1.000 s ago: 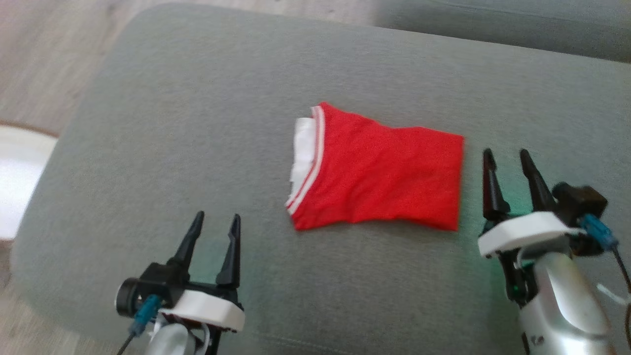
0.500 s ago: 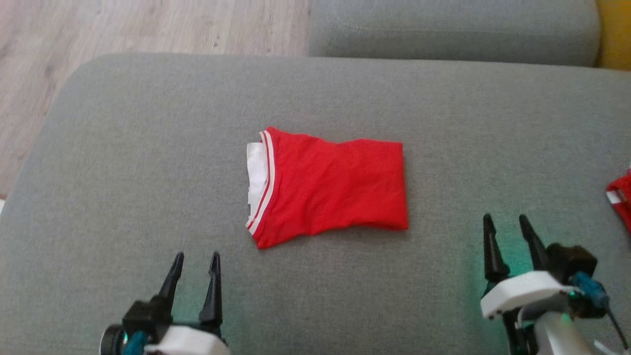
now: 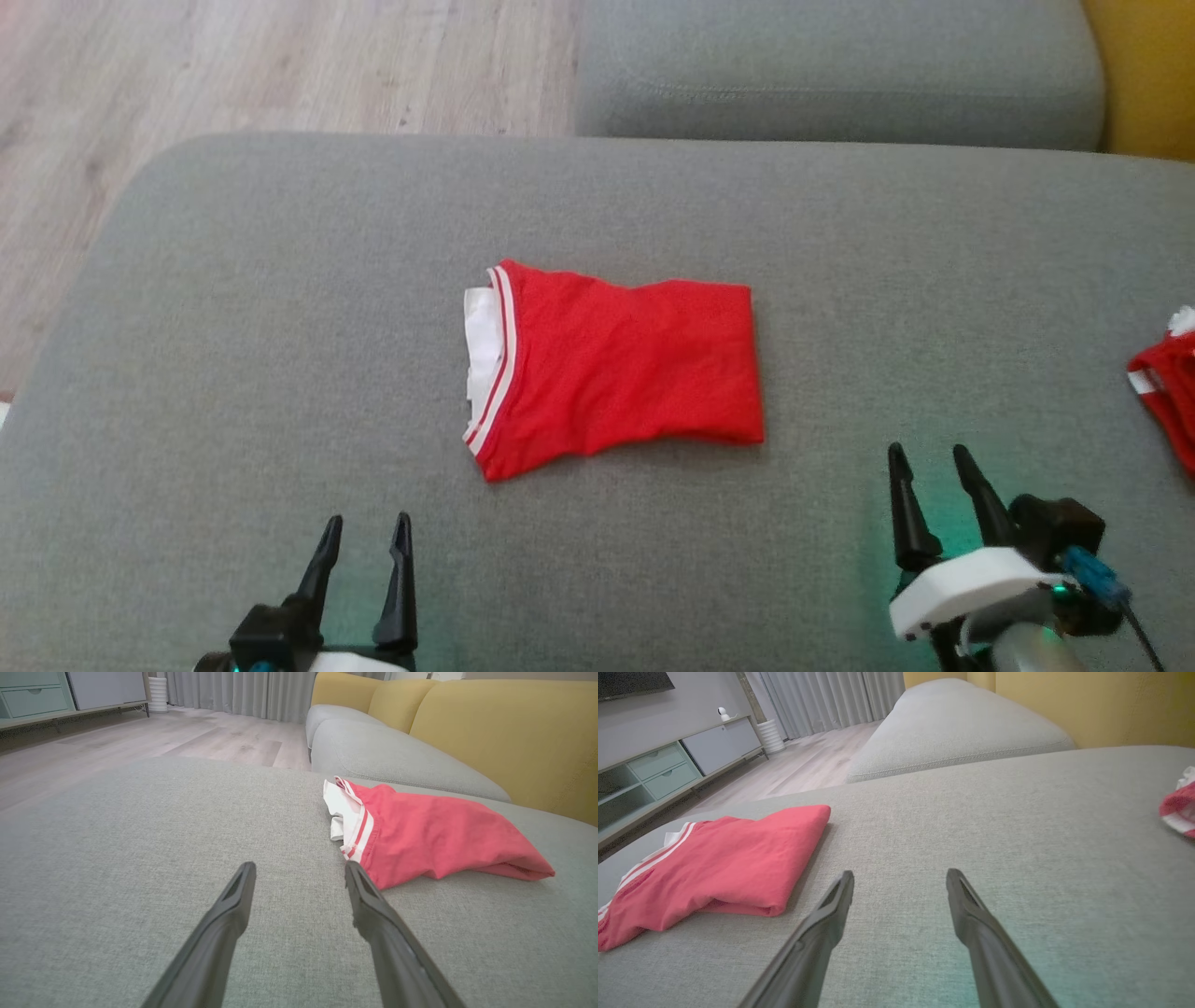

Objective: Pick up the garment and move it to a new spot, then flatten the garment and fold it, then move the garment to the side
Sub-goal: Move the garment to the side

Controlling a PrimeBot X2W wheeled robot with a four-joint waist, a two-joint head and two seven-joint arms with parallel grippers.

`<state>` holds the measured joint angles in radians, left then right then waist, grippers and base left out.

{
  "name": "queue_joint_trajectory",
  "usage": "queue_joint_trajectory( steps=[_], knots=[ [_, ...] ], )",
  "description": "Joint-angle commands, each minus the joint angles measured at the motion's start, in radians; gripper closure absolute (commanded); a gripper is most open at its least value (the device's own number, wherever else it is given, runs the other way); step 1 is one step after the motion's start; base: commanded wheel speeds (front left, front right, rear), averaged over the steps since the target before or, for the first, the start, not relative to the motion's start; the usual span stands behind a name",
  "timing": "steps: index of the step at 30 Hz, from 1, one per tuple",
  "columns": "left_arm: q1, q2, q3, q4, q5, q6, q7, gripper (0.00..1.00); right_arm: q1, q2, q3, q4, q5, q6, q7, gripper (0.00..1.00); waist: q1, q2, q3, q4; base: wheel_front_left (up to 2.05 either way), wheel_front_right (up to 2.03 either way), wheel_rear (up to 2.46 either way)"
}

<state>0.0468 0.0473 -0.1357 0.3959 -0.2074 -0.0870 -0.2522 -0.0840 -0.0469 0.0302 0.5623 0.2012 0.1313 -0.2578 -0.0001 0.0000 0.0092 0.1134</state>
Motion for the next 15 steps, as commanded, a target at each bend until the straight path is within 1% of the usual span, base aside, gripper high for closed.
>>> queue_joint_trajectory(
  steps=[1, 4, 8, 12, 13, 15],
  knots=[
    [-0.035, 0.003, 0.022, -0.032, -0.003, 0.004, -0.010, 0.00, -0.032, -0.003, 0.031, -0.026, 0.008, -0.001, -0.004, 0.00, 0.0001, 0.0000, 0.010, 0.007, 0.00, 0.00, 0.00],
    [-0.054, 0.003, 0.005, -0.035, -0.006, -0.001, -0.010, 0.00, -0.083, -0.003, 0.071, -0.003, 0.037, -0.001, -0.004, 0.00, 0.0001, 0.0000, 0.045, 0.030, 0.00, 0.00, 0.00],
    [-0.096, 0.003, -0.042, -0.027, -0.016, -0.011, -0.010, 0.00, -0.195, -0.003, 0.116, 0.065, 0.060, -0.001, -0.004, 0.00, 0.0001, 0.0000, 0.098, 0.092, 0.00, 0.00, 0.00],
    [-0.130, 0.003, -0.079, -0.028, -0.027, -0.014, -0.010, 0.00, -0.317, -0.003, 0.138, 0.178, 0.074, -0.001, -0.004, 0.00, 0.0001, 0.0000, 0.140, 0.161, 0.00, 0.00, 0.00],
    [-0.139, 0.003, -0.092, -0.024, -0.034, -0.015, -0.010, 0.00, -0.368, -0.003, 0.130, 0.243, 0.066, -0.001, -0.004, 0.00, 0.0001, 0.0000, 0.156, 0.194, 0.00, 0.00, 0.00],
    [-0.141, 0.003, -0.099, -0.022, -0.041, -0.012, -0.010, 0.00, -0.409, -0.003, 0.125, 0.329, 0.050, -0.001, -0.004, 0.00, 0.0001, 0.0000, 0.166, 0.218, 0.00, 0.00, 0.00]
  ],
)
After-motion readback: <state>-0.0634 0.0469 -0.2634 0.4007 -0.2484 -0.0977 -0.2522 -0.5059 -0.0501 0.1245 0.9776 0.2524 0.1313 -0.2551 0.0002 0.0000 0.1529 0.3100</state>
